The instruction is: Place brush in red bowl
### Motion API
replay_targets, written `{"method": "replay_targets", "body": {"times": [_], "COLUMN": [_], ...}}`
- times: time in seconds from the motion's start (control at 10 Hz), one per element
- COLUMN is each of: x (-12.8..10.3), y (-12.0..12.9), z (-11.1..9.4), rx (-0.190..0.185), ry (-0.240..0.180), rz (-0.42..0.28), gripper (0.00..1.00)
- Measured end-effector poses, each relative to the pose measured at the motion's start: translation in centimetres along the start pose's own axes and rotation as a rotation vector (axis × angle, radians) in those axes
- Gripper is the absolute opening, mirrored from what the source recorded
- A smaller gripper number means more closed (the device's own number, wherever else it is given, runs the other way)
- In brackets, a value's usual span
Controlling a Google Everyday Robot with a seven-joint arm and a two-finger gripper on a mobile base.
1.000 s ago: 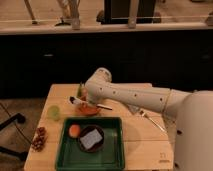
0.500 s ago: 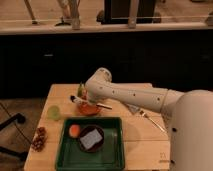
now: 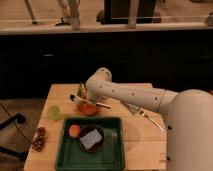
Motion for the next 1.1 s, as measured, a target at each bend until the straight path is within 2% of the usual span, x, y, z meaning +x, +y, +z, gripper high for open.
{"method": "replay_targets", "body": {"times": [0.1, 0.5, 0.8, 0.9, 1.1], "x": [0.02, 0.24, 0.25, 0.25, 0.2], "y": [-0.16, -0.81, -0.91, -0.89, -0.83], "z": [0.13, 0.15, 0.18, 0.21, 0.23], "rx": [0.0, 0.004, -0.001, -0.003, -0.008], "ry": [-0.009, -0.047, -0.057, -0.058, -0.06], "rz": [0.005, 0.022, 0.021, 0.019, 0.014], "gripper": [0.04, 0.43, 0.75, 0.79, 0.8]}}
